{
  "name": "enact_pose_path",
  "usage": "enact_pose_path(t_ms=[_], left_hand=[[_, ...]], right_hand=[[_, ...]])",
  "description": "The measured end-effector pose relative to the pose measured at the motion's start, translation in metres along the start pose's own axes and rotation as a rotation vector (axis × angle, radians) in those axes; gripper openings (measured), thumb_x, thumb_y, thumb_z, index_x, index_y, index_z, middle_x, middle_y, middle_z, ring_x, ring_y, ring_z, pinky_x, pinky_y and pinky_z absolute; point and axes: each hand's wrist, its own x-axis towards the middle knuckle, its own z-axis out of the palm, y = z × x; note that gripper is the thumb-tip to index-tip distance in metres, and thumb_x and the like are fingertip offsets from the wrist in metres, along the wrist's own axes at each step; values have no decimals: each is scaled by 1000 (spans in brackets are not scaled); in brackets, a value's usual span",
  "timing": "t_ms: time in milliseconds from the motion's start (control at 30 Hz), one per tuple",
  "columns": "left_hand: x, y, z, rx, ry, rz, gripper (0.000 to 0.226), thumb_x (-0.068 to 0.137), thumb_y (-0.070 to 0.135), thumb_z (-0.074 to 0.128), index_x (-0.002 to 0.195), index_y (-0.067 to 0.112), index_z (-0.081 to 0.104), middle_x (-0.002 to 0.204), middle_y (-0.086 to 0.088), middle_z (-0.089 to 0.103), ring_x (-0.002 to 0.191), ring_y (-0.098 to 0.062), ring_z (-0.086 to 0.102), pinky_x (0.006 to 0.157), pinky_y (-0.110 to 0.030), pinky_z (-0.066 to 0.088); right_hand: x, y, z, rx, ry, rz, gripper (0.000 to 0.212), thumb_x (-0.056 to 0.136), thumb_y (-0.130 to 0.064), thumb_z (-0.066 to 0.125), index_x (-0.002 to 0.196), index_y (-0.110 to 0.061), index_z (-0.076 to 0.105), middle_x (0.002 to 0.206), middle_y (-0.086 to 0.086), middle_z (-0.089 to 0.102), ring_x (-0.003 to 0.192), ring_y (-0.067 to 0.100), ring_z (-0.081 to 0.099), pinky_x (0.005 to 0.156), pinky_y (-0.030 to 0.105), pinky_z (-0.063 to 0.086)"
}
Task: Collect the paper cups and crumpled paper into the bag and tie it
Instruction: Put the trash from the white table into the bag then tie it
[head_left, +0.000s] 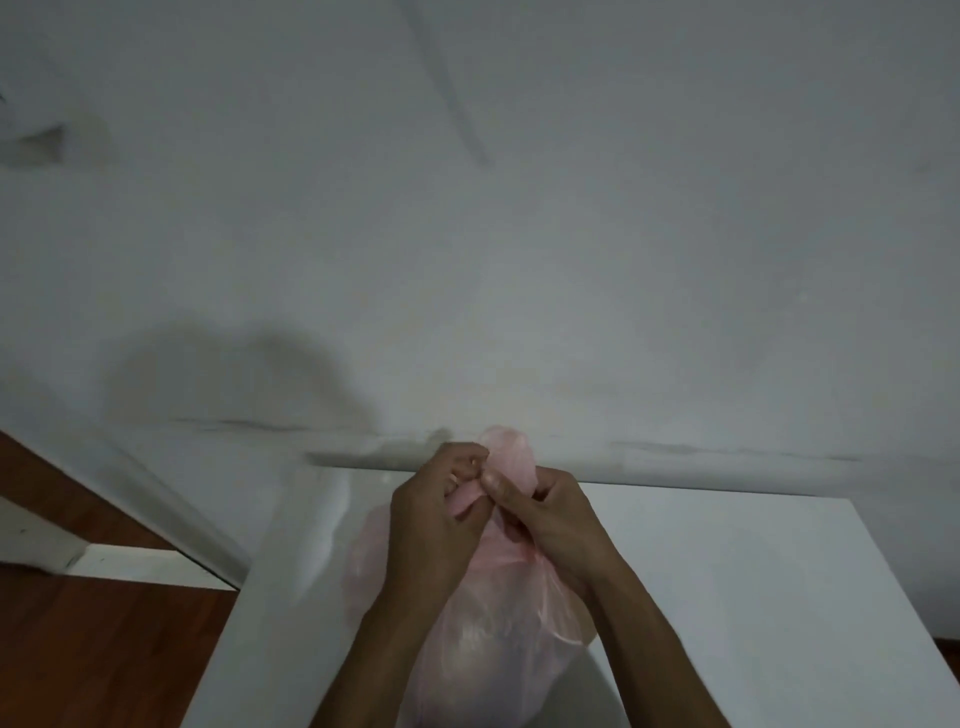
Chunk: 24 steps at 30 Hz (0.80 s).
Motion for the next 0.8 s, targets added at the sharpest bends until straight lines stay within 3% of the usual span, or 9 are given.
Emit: enact_pose_path(t_ms=[67, 167, 267, 367, 467, 567, 667, 733, 800], left_hand=[[-2, -2, 0, 44, 42, -50, 55, 69, 9, 85, 95, 39, 47, 87, 15, 61, 78, -7, 65, 66, -22, 53], [-3, -1, -3, 37, -25, -146, 58, 67, 22, 88, 93, 37, 38, 85, 7, 58, 72, -16, 66, 58, -33, 56], [-3, -2, -12, 70, -221, -274, 48, 72, 29, 83, 99, 33, 45, 88, 8, 67, 78, -9, 68, 64, -25, 57], [0, 0, -23, -57, -381, -370, 31, 81, 27, 77, 103, 30, 55, 88, 4, 75, 81, -11, 71, 70, -23, 53], [1, 5, -28, -124, -431, -263, 6, 90, 19, 67, 97, 19, 68, 89, 2, 75, 83, -11, 71, 76, -24, 54], [-1, 5, -26, -137, -320, -201, 7, 92, 13, 65, 92, 16, 71, 84, 1, 75, 82, -13, 71, 79, -28, 56], [-2, 5, -20, -134, -170, -193, 8, 90, 12, 68, 90, 18, 73, 79, 4, 75, 79, -12, 72, 77, -30, 57], [-3, 9, -16, -133, -135, -172, 11, 88, 13, 71, 89, 23, 75, 81, 10, 75, 80, -6, 72, 76, -24, 57], [-5, 13, -15, -104, -137, -131, 21, 85, 11, 73, 84, 32, 74, 76, 20, 73, 74, 4, 69, 69, -12, 51]], right_hand=[[4, 4, 1, 121, 50, 25, 36, 87, -27, 70, 66, -3, 56, 54, 10, 41, 50, 17, 35, 49, 26, 30], [8, 6, 1, 327, 53, 64, 20, 84, -21, 70, 78, -4, 63, 52, 5, 41, 46, 12, 34, 47, 24, 30], [9, 7, 1, 529, -17, 96, 11, 82, -14, 65, 90, -7, 65, 50, 1, 43, 40, 9, 35, 41, 20, 31], [9, 7, -1, 686, -67, 151, 25, 83, -8, 61, 107, -9, 67, 50, 3, 42, 38, 10, 37, 41, 20, 35], [9, 7, -2, 579, -90, 145, 16, 78, -16, 74, 86, -4, 67, 52, 7, 45, 41, 12, 43, 43, 22, 40], [6, 4, -1, 452, -63, 112, 30, 88, -28, 64, 94, 2, 63, 65, 16, 55, 50, 17, 45, 51, 27, 41], [2, 2, -1, 263, -95, 35, 39, 87, -40, 70, 92, -2, 69, 75, 18, 60, 62, 22, 46, 61, 31, 41], [-2, 4, 1, 141, -92, 11, 56, 78, -51, 76, 95, 2, 69, 85, 29, 62, 75, 26, 51, 70, 39, 41], [-3, 3, 4, 126, -56, 17, 49, 79, -47, 78, 90, 0, 71, 87, 34, 65, 76, 26, 54, 72, 40, 42]])
